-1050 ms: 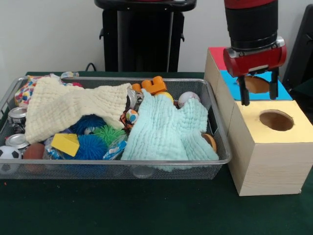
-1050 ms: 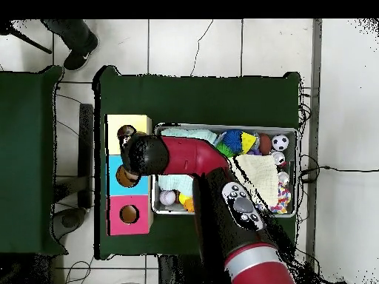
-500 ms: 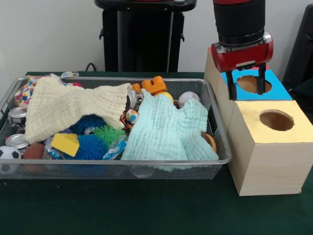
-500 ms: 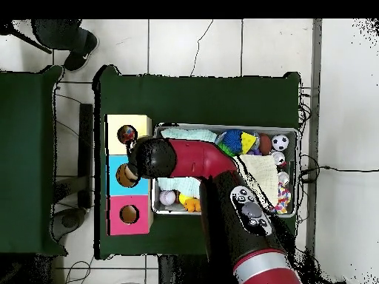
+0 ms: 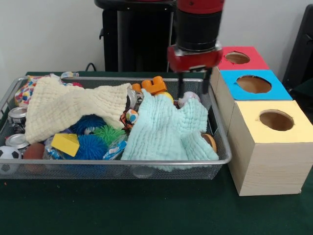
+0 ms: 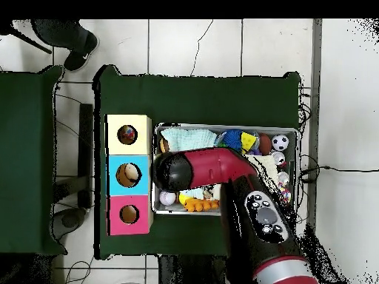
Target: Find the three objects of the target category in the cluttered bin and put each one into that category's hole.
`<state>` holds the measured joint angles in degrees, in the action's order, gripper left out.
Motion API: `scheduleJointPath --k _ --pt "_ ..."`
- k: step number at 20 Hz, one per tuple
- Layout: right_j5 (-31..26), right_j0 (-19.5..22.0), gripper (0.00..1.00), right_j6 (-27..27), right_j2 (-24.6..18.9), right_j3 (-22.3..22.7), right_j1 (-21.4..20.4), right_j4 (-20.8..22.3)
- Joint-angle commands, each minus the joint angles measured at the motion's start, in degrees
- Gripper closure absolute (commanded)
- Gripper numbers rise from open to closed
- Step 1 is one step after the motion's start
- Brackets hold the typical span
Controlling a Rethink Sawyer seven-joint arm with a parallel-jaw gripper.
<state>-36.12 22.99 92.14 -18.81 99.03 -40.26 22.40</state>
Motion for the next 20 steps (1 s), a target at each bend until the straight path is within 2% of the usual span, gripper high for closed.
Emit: scheduleJointPath --k 1,4,6,10,14,16,20 --pt "-7.6 9.5 0.00 -24.6 -2.7 4.7 0.3 11.4" --pt "-7.1 13.8 0.00 -29.4 -5.8 6.8 -0.2 15.6" --pt "-6.6 16.5 0.00 -30.7 -7.4 8.8 -0.7 17.5" --pt "-5.8 19.3 0.00 -29.7 -9.3 12.4 -2.0 18.6" --pt "-4.5 19.4 0.00 -26.6 -9.3 12.8 -1.1 19.6" --pt "-4.3 18.5 0.00 -23.9 -10.3 12.4 -0.1 18.1" --pt "-4.2 16.3 0.00 -14.8 -13.3 12.1 0.6 9.8"
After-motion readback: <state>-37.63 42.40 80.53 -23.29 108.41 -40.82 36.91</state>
